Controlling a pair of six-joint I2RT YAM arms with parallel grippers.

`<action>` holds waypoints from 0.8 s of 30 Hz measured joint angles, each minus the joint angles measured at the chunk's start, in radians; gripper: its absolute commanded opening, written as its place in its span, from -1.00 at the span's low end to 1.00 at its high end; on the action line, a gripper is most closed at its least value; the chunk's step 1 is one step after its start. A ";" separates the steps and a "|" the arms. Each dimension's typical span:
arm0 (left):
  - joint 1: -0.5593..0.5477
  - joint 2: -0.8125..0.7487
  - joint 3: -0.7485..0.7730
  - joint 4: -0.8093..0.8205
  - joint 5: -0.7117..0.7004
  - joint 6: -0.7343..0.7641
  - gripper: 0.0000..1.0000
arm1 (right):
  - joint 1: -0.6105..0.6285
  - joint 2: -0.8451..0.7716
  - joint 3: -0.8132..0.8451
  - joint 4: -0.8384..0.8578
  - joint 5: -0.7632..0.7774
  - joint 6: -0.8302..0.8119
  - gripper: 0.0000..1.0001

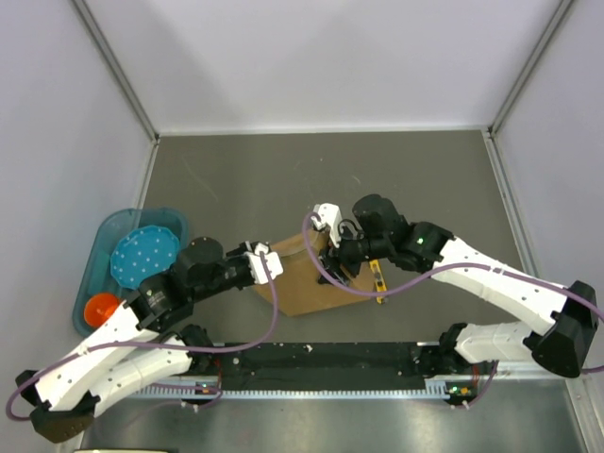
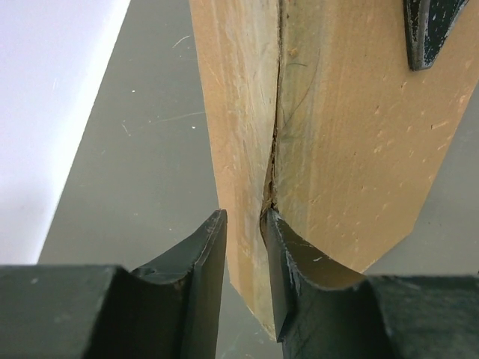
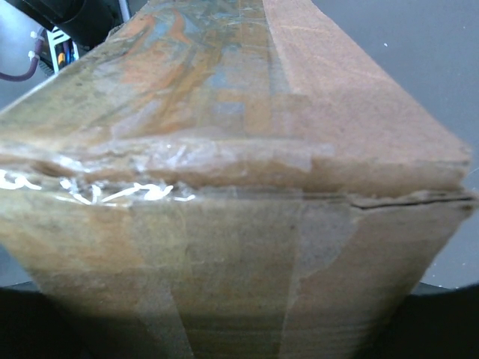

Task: Unpack the express box
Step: Open the express box at the center of the board.

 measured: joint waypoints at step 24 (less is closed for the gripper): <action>-0.019 0.008 0.002 -0.008 -0.007 0.007 -1.00 | -0.001 -0.016 -0.010 0.002 0.013 -0.071 -1.00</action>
